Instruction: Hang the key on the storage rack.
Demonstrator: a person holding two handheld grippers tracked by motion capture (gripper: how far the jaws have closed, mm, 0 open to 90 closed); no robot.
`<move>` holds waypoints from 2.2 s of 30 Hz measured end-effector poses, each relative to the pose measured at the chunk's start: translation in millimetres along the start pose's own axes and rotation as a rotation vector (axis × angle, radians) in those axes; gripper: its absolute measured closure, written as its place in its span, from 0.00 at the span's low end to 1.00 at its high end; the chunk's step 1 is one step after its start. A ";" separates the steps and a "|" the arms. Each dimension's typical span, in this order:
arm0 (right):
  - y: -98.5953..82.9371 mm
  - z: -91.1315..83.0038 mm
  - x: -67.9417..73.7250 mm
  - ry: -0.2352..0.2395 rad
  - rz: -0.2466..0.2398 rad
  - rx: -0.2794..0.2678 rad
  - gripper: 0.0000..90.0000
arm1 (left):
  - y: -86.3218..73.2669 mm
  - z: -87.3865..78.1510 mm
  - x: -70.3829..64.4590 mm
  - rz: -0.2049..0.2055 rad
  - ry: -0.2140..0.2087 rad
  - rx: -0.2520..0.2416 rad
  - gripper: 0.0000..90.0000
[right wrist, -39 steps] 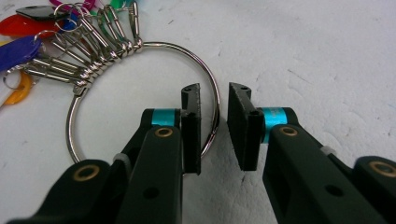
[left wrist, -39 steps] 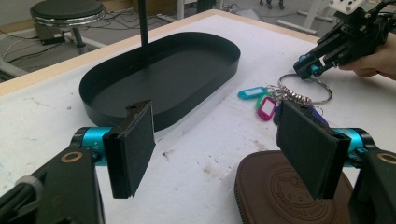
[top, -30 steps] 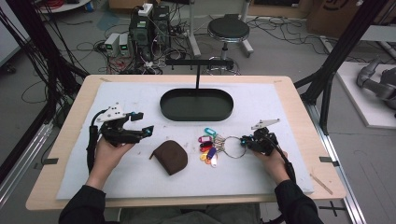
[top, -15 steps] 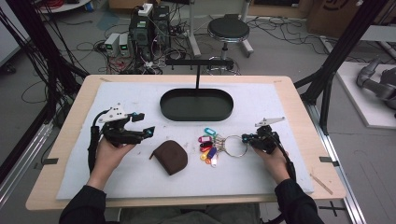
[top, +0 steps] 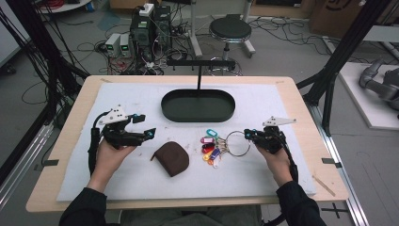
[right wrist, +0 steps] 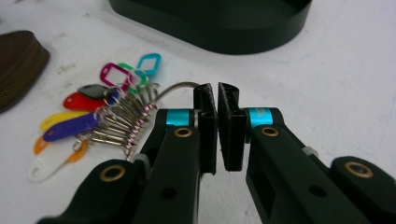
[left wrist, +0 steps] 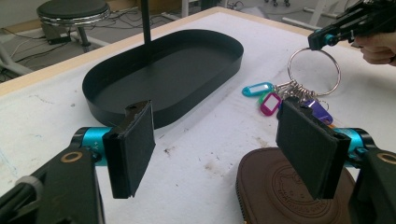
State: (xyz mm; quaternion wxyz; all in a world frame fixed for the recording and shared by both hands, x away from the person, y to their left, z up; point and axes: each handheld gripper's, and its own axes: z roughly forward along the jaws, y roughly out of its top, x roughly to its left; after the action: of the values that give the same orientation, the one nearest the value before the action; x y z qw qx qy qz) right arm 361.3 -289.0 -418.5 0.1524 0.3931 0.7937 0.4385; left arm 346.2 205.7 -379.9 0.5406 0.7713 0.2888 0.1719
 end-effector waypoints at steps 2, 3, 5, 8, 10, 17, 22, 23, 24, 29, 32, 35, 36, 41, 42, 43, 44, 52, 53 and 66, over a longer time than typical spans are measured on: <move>1.1 -1.3 2.6 0.012 0.008 -0.016 0.97 | 0.1 0.1 0.1 0.002 -0.004 0.000 0.31; 1.5 -1.7 3.3 0.019 0.011 -0.022 0.97 | 0.0 0.2 0.0 0.001 -0.003 -0.001 0.31; 2.3 -2.7 5.4 0.037 0.019 -0.041 0.97 | -0.1 0.2 0.0 0.002 -0.004 -0.001 0.31; 3.6 -3.0 8.8 0.068 0.027 -0.058 0.97 | -0.1 0.2 -0.3 0.002 -0.006 -0.001 0.31; 3.9 -2.4 10.7 0.087 0.030 -0.061 0.96 | -0.1 0.4 -0.6 0.001 -0.009 -0.001 0.31; 3.8 0.1 22.3 0.113 0.028 -0.037 0.95 | -0.5 3.7 -2.7 0.007 -0.021 0.007 0.31; 2.6 1.5 22.5 0.111 0.042 -0.016 0.95 | -0.6 4.1 -3.7 0.011 -0.026 0.008 0.31; 2.5 1.9 22.3 0.114 0.042 -0.017 0.95 | -0.7 4.1 -3.8 0.010 -0.024 0.007 0.31; 2.6 1.6 22.5 0.112 0.042 -0.016 0.96 | -0.9 4.2 -3.8 0.010 -0.025 0.007 0.31; 4.6 1.3 23.4 0.114 0.012 -0.022 0.96 | -1.2 4.6 -4.7 0.016 -0.036 0.007 0.31; 8.1 1.1 25.6 0.113 -0.002 -0.031 0.97 | -1.1 5.2 -5.9 0.019 -0.042 0.004 0.30; 13.3 -0.9 27.9 0.114 -0.024 -0.032 0.97 | -0.7 5.2 -6.9 0.024 -0.049 -0.002 0.30; 14.8 -1.7 27.9 0.114 -0.036 -0.032 0.97 | -0.7 5.2 -6.9 0.023 -0.049 -0.003 0.29; 24.7 -6.4 28.6 0.116 -0.062 -0.040 0.98 | 0.1 4.1 -5.4 0.013 -0.046 -0.011 0.29; 27.1 -7.3 28.3 0.115 -0.071 -0.038 0.98 | 0.2 3.8 -4.8 0.014 -0.048 -0.013 0.29; 28.2 -8.0 28.2 0.117 -0.072 -0.039 0.98 | 0.4 2.8 -4.1 0.011 -0.047 -0.013 0.29; 30.3 -9.1 27.5 0.121 -0.074 -0.041 0.98 | 0.4 2.4 -3.7 0.008 -0.048 -0.016 0.29; 48.3 -19.9 19.5 0.135 -0.098 -0.065 0.98 | 2.3 -7.9 0.1 0.001 -0.055 -0.038 0.29; 51.0 -21.0 18.2 0.143 -0.098 -0.065 0.98 | 2.1 -8.9 0.5 -0.001 -0.055 -0.040 0.29; 94.7 -34.9 10.7 0.177 -0.166 -0.093 0.98 | -2.6 -12.6 -0.6 0.001 -0.079 -0.054 0.29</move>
State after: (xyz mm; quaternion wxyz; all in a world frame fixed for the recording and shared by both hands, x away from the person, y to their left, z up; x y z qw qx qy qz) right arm 380.4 -271.9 -320.3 0.1356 0.2786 0.8126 0.4936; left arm 337.8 215.3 -377.9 0.5721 0.7627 0.2620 0.1492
